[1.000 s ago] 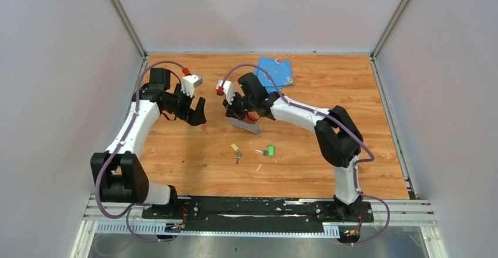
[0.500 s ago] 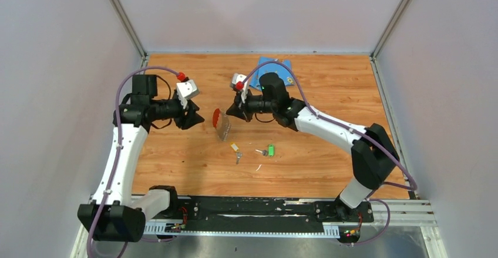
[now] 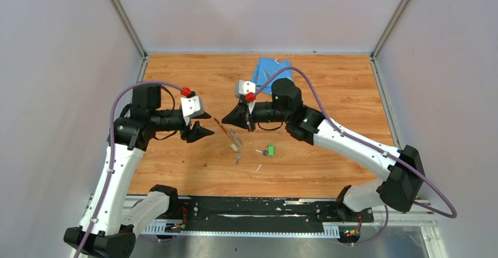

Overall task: Put the keys on the keyring
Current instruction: Adjust the keyring.

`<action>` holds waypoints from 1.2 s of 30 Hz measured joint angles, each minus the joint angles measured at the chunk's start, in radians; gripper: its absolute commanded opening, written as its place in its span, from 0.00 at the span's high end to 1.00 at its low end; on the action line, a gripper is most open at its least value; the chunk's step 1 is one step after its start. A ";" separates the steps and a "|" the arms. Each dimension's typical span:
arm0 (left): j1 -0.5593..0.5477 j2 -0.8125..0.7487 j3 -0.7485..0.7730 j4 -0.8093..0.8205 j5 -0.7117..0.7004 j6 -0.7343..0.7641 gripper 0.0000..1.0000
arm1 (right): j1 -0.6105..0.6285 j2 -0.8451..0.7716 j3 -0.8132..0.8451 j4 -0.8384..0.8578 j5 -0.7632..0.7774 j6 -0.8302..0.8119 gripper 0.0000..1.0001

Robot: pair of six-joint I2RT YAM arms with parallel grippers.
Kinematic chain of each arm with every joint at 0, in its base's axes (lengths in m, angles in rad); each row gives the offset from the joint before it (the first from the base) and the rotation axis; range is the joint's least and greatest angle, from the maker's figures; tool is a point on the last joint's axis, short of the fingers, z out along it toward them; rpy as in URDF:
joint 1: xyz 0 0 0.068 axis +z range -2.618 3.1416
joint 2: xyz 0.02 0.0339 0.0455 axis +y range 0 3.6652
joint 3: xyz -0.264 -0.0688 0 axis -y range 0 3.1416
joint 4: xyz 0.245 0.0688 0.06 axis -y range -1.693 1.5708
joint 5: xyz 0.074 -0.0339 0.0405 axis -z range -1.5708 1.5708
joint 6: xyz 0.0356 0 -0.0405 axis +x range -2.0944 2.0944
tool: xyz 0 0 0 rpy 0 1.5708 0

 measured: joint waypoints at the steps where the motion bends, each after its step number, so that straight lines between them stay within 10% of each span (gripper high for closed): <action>1: -0.004 0.000 0.002 -0.002 0.001 -0.001 0.42 | 0.013 -0.008 0.000 -0.018 0.001 -0.010 1.00; 36: -0.083 -0.059 -0.002 -0.004 0.073 -0.085 0.66 | 0.124 -0.064 0.055 -0.193 0.072 -0.104 1.00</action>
